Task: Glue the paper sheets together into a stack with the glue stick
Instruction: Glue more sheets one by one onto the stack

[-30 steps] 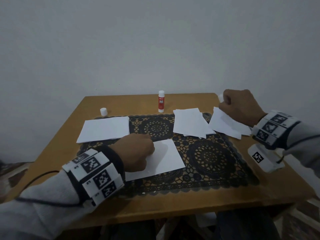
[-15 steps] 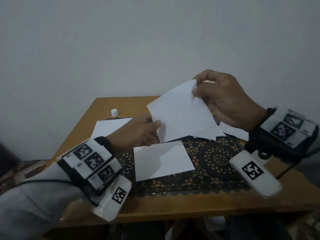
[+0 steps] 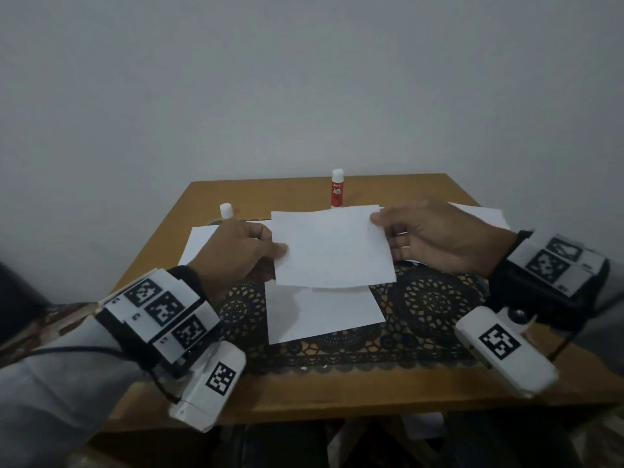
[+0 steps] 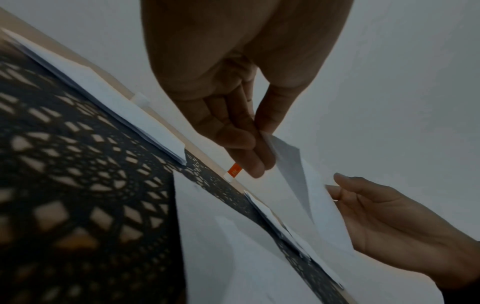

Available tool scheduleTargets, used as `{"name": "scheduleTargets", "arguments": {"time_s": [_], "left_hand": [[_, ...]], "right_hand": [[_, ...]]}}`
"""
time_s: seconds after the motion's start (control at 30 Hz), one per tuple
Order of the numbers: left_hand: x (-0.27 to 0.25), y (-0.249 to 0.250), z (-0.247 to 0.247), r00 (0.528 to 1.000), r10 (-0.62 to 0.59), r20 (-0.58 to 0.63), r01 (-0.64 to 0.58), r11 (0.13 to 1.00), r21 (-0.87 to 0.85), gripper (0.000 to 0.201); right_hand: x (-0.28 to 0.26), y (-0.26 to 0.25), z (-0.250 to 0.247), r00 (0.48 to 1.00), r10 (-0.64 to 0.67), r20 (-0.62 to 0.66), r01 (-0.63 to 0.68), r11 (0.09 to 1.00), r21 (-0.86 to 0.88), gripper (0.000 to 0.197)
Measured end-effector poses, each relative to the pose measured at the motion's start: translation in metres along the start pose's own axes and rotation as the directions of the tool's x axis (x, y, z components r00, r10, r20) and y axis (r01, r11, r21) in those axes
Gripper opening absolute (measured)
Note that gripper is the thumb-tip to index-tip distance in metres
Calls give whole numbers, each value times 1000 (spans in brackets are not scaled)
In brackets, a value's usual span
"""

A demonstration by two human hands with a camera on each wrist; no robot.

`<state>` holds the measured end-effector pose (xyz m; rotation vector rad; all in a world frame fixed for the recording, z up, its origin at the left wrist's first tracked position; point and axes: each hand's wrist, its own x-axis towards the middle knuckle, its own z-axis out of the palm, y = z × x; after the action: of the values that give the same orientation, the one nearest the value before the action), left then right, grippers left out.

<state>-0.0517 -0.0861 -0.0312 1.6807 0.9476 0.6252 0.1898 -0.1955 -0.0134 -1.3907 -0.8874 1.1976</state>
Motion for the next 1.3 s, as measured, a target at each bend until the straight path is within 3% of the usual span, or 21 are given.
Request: {"name": "scheduleTargets", "arguments": {"time_s": [0.1, 0.23, 0.37, 0.43, 0.7, 1.3], "left_hand": [[1, -4, -2, 1000, -24, 3, 23, 999, 45, 45], [-4, -3, -2, 992, -116, 52, 105, 978, 182, 36], [-6, -4, 0, 988, -140, 58, 90, 849, 520, 40], [-6, -4, 1, 987, -148, 59, 83, 793, 604, 41], [-4, -7, -2, 975, -189, 117, 52, 705, 708, 37], [0, -11, 0, 970, -206, 127, 46, 672, 739, 35]], "right_hand": [[0, 4, 0, 999, 33, 32, -26, 981, -192, 7], [4, 13, 1, 998, 59, 36, -37, 894, -447, 22], [13, 25, 3, 995, 79, 58, -17, 721, -693, 29], [16, 28, 6, 996, 63, 65, 7, 660, -751, 30], [20, 36, 6, 994, 32, 104, 65, 593, -803, 28], [24, 40, 5, 993, 14, 121, 92, 566, -819, 26]]}}
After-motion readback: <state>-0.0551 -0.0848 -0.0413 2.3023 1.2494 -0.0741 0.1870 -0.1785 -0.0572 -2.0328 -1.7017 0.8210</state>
